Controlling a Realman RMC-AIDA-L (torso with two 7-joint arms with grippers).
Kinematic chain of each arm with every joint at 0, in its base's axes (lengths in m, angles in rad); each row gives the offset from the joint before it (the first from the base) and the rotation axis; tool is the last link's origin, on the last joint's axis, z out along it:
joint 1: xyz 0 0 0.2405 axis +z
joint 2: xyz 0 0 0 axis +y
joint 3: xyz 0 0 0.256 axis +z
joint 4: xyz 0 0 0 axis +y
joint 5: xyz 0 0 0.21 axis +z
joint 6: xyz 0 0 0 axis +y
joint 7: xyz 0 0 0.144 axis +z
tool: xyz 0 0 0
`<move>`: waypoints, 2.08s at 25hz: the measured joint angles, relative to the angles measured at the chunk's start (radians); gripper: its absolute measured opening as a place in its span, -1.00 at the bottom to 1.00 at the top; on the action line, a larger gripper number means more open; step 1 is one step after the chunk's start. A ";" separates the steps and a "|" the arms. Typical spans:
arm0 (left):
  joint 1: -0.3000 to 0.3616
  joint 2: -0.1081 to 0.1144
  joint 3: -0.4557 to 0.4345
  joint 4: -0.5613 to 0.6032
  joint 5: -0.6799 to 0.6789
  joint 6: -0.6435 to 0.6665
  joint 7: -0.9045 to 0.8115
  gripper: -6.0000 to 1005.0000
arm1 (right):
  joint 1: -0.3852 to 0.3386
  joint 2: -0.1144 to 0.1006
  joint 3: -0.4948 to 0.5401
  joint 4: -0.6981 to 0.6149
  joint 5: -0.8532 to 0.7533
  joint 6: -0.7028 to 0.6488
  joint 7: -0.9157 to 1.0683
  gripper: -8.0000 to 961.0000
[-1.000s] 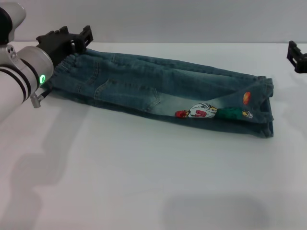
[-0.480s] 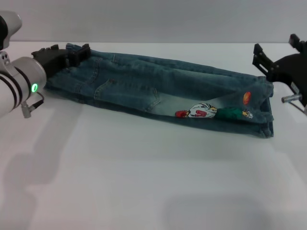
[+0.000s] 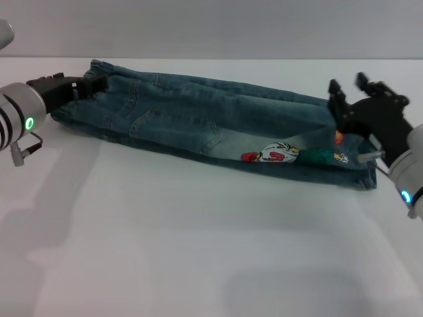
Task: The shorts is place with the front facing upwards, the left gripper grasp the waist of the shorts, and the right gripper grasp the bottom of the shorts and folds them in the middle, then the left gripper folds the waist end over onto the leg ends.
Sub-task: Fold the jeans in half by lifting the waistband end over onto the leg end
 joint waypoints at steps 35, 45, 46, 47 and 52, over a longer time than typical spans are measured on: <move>-0.148 0.000 -0.110 0.283 0.025 0.018 0.078 0.69 | -0.035 -0.007 -0.049 0.019 -0.002 -0.011 -0.001 -0.98; -0.158 0.001 -0.110 0.306 0.025 0.008 0.077 0.69 | -0.037 -0.007 -0.049 0.032 -0.002 -0.006 0.000 -0.98; -0.157 0.001 -0.110 0.302 0.025 0.005 0.077 0.69 | -0.038 -0.007 -0.049 0.032 -0.002 -0.005 -0.001 -0.98; -0.152 0.000 -0.110 0.291 0.025 0.002 0.075 0.69 | -0.039 -0.007 -0.049 0.033 -0.002 -0.005 -0.001 -0.98; -0.142 -0.001 -0.119 0.278 0.029 0.009 0.076 0.69 | -0.042 -0.007 -0.049 0.033 -0.002 -0.002 -0.001 -0.98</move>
